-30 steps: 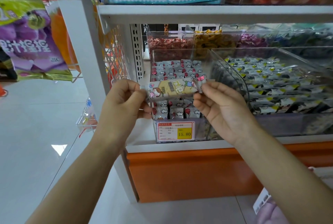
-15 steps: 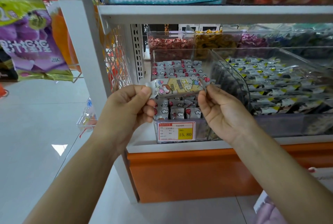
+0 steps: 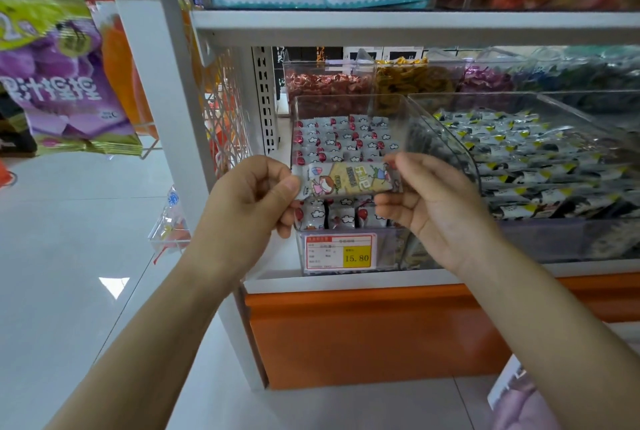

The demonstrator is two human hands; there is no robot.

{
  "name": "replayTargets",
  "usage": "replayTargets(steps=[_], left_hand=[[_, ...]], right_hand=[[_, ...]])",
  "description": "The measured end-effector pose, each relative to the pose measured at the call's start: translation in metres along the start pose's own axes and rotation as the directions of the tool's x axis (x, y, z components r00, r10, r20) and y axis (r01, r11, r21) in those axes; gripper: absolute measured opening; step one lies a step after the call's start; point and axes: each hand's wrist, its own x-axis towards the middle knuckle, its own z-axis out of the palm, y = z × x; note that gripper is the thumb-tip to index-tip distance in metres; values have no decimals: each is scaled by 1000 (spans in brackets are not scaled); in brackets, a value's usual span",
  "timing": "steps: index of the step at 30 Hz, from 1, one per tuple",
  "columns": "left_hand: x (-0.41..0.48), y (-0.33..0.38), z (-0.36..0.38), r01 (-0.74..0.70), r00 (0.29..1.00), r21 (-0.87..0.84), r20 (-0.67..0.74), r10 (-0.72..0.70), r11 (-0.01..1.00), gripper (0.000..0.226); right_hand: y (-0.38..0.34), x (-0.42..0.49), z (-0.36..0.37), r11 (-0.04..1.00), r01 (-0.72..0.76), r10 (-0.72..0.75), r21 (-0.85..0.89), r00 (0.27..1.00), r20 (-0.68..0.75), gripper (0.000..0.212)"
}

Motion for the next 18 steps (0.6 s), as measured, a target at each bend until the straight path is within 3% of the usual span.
replayTargets(steps=[5, 11, 16, 18], left_hand=[[2, -2, -2, 11, 999, 6, -44, -10, 1000, 16], [3, -1, -4, 32, 994, -112, -102, -43, 993, 13], [4, -2, -5, 95, 994, -243, -28, -104, 965, 29], [3, -3, -5, 68, 997, -155, -8, -71, 986, 33]], right_hand=[[2, 2, -3, 979, 128, -118, -160, 990, 72, 14], [5, 1, -1, 957, 220, -189, -187, 967, 171, 13], [9, 3, -4, 906, 288, -245, -310, 954, 171, 29], [9, 2, -4, 869, 313, -254, -382, 947, 197, 35]])
